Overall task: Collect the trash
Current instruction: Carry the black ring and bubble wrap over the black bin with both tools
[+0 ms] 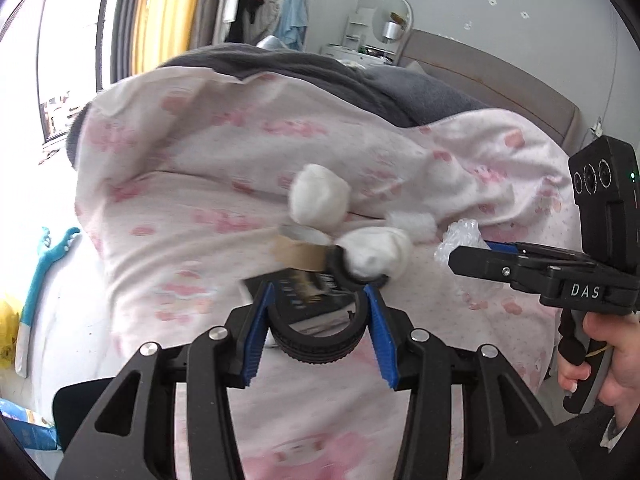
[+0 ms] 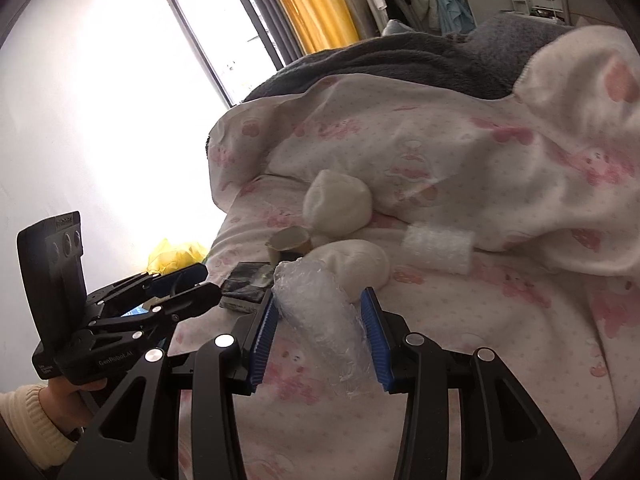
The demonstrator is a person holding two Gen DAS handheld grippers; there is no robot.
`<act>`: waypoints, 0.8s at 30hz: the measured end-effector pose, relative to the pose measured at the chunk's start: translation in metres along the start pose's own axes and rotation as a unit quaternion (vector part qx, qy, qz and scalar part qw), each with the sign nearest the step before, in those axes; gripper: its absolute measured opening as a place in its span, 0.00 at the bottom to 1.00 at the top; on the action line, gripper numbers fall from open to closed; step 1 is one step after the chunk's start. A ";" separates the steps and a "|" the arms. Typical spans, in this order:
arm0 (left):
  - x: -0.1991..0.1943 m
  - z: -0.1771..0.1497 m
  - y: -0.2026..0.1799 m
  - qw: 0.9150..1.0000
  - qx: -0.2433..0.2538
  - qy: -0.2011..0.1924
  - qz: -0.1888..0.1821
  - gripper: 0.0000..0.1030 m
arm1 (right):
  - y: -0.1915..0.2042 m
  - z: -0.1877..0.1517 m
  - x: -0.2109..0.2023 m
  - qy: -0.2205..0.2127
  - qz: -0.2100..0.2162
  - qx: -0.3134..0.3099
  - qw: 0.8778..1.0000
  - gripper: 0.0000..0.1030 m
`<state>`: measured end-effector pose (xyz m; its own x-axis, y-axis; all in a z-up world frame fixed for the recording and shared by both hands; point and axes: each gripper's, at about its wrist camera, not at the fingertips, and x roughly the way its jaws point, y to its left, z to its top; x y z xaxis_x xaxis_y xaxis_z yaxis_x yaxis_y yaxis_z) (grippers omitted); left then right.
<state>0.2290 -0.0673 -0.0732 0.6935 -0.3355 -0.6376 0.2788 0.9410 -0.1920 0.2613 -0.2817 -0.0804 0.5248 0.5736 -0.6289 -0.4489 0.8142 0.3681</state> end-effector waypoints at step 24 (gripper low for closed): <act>-0.047 -0.038 0.128 0.992 -0.047 0.042 0.107 0.49 | 0.141 0.022 0.071 0.023 0.074 -0.070 0.995 0.42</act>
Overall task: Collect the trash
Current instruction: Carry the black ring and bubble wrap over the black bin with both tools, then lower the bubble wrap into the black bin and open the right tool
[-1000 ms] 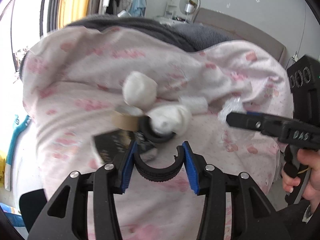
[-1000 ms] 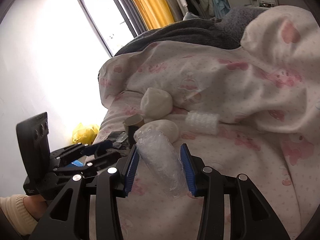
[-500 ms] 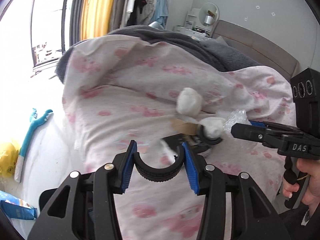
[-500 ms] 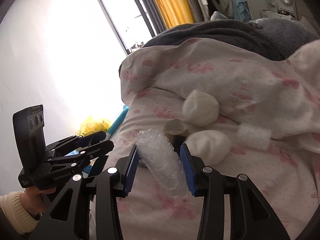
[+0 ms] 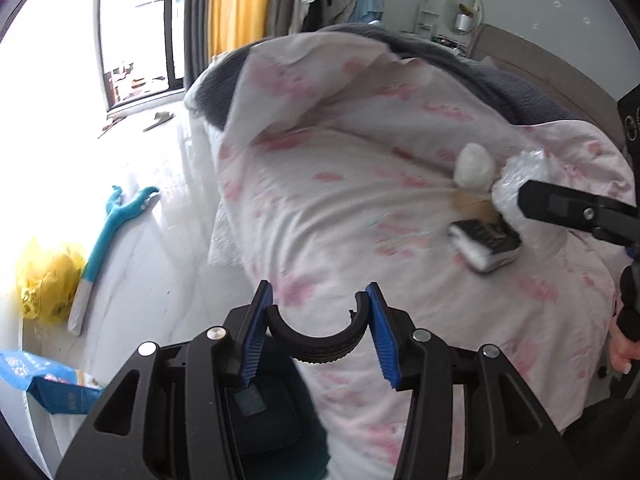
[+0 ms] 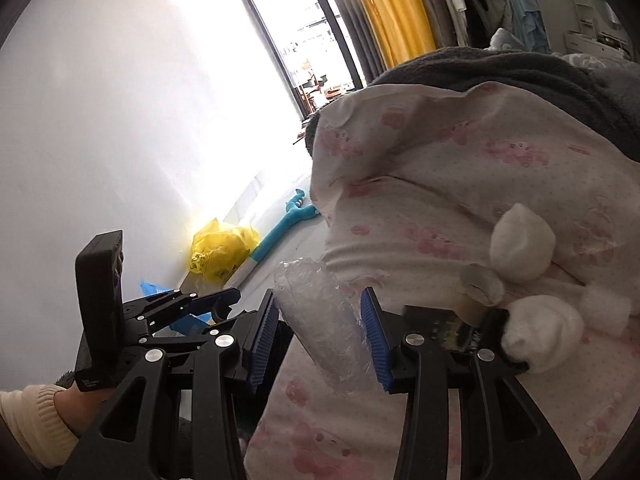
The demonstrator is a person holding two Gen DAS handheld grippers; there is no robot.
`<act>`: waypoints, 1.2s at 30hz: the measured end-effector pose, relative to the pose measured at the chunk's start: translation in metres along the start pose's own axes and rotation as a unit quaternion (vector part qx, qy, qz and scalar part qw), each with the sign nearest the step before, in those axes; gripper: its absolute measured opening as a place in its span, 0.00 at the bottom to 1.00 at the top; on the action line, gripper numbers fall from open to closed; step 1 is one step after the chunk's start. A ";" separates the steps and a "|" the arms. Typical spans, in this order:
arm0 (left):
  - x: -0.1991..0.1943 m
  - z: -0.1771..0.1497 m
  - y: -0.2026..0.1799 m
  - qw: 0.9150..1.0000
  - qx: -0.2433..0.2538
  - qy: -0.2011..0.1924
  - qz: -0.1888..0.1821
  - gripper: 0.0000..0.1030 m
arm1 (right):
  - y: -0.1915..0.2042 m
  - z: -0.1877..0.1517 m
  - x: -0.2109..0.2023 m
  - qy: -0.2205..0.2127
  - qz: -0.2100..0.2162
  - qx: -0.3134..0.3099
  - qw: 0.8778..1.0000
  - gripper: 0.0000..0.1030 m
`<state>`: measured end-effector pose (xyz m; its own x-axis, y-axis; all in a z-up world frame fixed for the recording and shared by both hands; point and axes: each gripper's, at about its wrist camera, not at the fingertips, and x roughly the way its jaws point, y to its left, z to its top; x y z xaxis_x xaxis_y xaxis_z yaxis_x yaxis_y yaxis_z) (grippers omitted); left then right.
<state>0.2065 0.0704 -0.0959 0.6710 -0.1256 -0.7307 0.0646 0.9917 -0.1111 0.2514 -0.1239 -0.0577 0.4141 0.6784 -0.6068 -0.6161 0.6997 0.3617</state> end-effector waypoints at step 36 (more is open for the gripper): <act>0.012 -0.072 0.138 0.989 -0.103 0.103 0.019 0.81 | 0.110 -0.010 0.126 0.096 0.037 -0.061 0.993 0.42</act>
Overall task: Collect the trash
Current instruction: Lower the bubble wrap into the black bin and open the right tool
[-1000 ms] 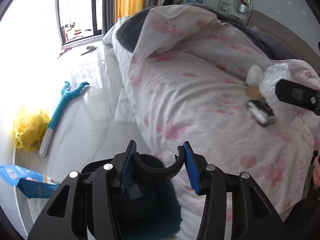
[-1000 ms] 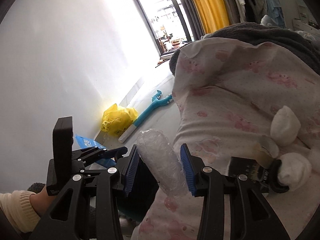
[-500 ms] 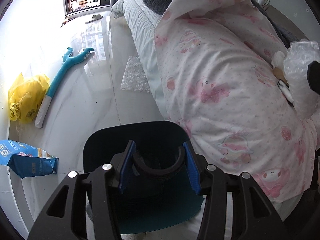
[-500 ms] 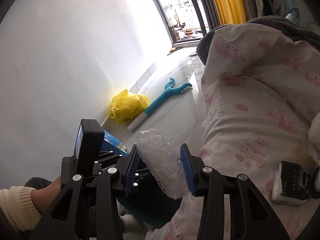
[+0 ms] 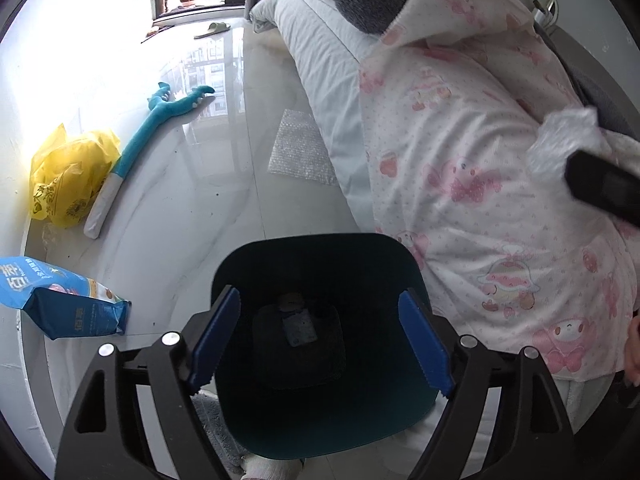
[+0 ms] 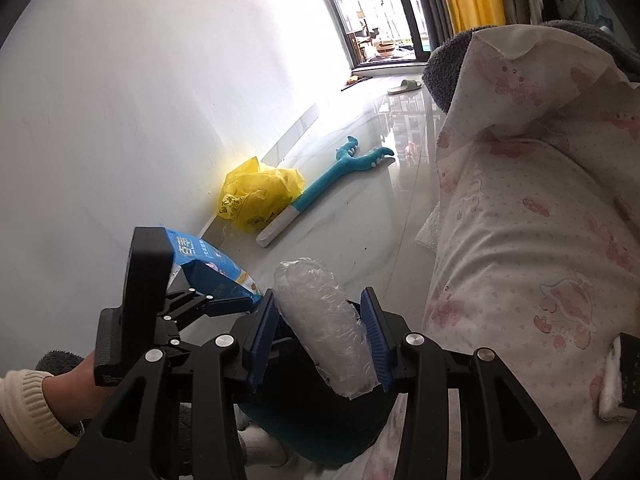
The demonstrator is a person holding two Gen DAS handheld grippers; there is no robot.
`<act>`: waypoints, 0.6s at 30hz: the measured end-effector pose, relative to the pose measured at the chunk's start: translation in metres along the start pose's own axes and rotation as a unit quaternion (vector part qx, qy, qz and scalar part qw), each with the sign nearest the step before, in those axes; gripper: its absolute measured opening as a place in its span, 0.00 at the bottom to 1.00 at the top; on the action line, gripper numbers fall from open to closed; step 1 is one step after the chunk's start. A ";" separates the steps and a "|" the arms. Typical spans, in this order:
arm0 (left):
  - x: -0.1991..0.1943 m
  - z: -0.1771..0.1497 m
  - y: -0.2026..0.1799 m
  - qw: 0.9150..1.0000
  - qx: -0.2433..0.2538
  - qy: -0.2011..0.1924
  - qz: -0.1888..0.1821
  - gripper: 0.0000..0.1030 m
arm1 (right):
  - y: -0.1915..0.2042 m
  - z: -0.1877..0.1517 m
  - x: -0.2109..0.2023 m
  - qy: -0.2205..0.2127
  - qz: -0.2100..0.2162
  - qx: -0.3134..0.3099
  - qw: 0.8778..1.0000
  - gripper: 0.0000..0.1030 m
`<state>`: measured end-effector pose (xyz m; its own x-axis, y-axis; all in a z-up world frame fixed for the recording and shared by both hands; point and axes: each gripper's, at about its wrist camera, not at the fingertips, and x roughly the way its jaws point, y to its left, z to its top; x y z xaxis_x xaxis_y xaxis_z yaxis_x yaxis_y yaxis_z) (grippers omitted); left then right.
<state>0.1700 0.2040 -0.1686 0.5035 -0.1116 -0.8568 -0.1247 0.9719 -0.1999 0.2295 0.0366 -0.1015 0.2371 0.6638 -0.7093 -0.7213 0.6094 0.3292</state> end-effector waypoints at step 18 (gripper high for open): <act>-0.086 0.006 0.033 0.991 -0.014 -0.132 -0.004 0.89 | 0.018 -0.015 0.077 0.078 -0.017 -0.013 0.997 0.42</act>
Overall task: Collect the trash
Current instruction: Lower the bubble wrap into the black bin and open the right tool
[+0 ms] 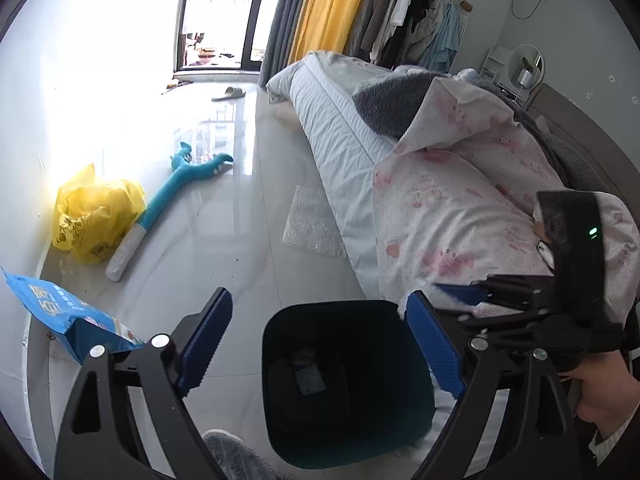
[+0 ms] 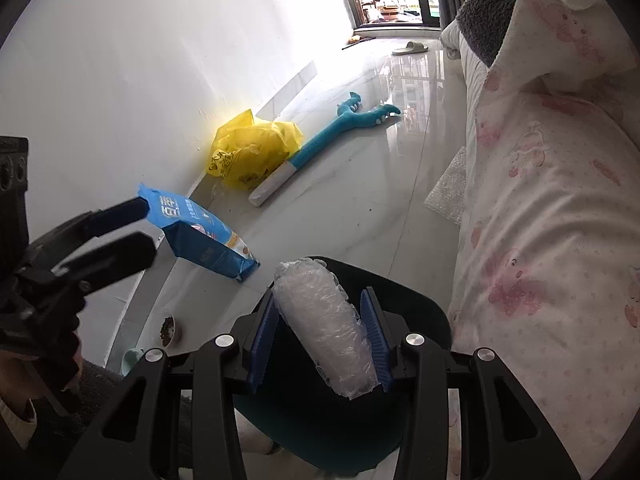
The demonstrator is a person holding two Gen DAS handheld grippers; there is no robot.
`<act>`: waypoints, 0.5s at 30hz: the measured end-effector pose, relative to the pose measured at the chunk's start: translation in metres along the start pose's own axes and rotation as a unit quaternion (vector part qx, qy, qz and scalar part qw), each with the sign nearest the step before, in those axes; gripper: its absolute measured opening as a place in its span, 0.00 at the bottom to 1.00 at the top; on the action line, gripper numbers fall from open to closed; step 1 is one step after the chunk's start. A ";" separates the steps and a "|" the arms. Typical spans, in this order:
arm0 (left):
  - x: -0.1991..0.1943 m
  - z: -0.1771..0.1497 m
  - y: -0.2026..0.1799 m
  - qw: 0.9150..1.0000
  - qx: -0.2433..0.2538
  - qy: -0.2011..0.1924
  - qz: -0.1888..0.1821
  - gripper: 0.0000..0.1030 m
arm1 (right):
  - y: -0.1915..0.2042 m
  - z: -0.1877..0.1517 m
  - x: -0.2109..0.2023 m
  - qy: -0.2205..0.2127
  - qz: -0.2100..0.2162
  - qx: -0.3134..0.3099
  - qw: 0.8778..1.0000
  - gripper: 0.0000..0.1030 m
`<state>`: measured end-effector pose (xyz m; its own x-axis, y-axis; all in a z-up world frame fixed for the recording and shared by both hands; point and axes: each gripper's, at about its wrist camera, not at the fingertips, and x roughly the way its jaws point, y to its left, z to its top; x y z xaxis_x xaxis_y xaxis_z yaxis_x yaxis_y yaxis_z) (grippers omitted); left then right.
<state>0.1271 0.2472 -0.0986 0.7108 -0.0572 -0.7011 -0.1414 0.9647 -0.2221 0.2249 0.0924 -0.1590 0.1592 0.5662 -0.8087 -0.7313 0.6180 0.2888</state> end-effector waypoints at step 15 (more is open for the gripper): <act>-0.040 0.015 -0.001 0.997 0.002 -0.066 0.033 0.90 | 0.023 -0.024 0.076 0.101 -0.009 -0.021 0.995 0.42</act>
<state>0.1097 0.2520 -0.0602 0.7843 0.0411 -0.6190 -0.1891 0.9662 -0.1754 0.2041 0.1365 -0.2257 0.0389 0.4325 -0.9008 -0.7574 0.6008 0.2557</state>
